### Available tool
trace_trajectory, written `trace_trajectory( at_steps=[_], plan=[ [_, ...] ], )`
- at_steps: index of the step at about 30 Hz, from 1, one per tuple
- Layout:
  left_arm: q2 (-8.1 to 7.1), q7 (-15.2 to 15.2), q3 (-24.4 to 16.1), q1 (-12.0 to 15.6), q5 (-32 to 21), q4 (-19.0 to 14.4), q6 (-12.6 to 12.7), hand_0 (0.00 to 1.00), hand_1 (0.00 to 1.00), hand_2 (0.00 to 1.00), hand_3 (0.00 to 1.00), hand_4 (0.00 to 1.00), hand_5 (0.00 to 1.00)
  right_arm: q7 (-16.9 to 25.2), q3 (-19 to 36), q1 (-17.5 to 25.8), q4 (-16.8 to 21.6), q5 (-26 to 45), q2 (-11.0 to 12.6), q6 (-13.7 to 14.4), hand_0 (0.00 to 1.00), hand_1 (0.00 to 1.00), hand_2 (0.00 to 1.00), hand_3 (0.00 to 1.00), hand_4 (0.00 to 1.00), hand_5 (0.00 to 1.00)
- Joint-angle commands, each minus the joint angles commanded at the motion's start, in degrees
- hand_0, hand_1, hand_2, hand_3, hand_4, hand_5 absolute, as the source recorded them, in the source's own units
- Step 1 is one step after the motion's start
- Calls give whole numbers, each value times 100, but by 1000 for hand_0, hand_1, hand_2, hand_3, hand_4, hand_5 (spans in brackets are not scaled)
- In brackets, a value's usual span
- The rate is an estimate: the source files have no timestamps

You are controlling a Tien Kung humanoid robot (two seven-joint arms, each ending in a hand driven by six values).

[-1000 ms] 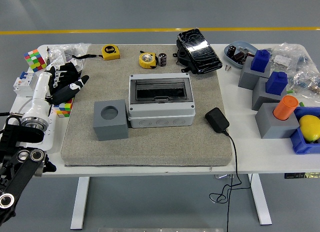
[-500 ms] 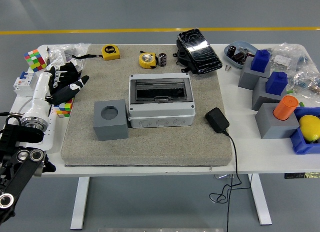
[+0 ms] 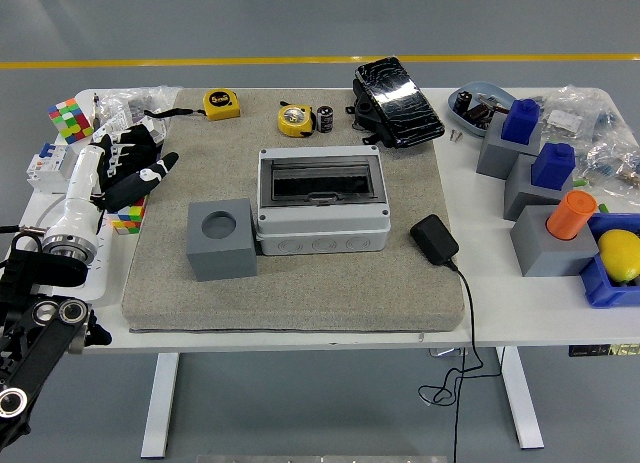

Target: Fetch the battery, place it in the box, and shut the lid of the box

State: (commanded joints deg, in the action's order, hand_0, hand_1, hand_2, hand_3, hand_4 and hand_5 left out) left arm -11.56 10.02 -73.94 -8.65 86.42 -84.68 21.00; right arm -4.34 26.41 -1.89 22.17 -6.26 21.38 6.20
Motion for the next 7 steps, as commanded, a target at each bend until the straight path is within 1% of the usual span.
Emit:
trace_trajectory(
  at_steps=[7],
  plan=[
    [-1, -9, 6, -1, -3, 6, -7, 688, 715, 680, 735, 934, 425, 4, 17, -9, 3, -1, 4, 21, 624, 646, 667, 573, 983, 548]
  ],
)
